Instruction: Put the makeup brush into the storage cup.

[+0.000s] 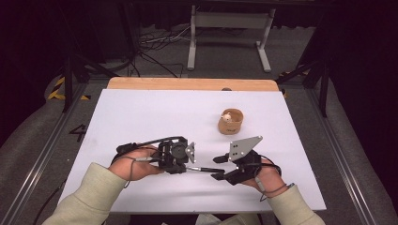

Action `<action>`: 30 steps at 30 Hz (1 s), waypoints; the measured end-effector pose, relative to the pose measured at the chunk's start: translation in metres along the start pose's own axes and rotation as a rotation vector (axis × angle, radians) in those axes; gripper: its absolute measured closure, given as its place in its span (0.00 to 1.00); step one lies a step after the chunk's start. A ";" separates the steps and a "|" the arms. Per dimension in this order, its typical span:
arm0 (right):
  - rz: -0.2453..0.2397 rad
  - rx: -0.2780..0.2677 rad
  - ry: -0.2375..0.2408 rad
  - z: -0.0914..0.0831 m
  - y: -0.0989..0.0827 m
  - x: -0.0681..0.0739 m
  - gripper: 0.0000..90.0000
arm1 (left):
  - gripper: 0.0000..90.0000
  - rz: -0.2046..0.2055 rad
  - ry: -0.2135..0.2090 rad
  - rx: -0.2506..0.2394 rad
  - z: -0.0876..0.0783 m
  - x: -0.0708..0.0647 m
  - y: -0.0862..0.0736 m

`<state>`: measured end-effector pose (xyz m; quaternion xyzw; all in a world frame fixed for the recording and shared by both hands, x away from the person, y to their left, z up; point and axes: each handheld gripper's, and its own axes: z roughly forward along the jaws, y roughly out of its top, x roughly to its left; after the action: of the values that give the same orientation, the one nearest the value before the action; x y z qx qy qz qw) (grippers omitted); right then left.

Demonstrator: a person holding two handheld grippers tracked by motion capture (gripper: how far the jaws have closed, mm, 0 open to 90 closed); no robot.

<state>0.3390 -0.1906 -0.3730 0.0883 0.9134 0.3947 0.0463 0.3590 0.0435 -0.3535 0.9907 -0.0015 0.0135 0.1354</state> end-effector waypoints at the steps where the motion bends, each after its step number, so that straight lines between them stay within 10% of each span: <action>1: -0.002 0.019 0.001 0.001 0.004 0.000 0.52 | 0.95 -0.004 0.004 0.006 0.002 -0.001 0.001; 30: 0.014 0.370 0.126 0.028 0.054 -0.010 0.60 | 0.95 0.038 0.006 0.033 0.002 -0.007 0.007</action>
<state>0.3601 -0.1363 -0.3530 0.0765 0.9708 0.2252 -0.0309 0.3516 0.0361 -0.3537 0.9925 -0.0196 0.0192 0.1190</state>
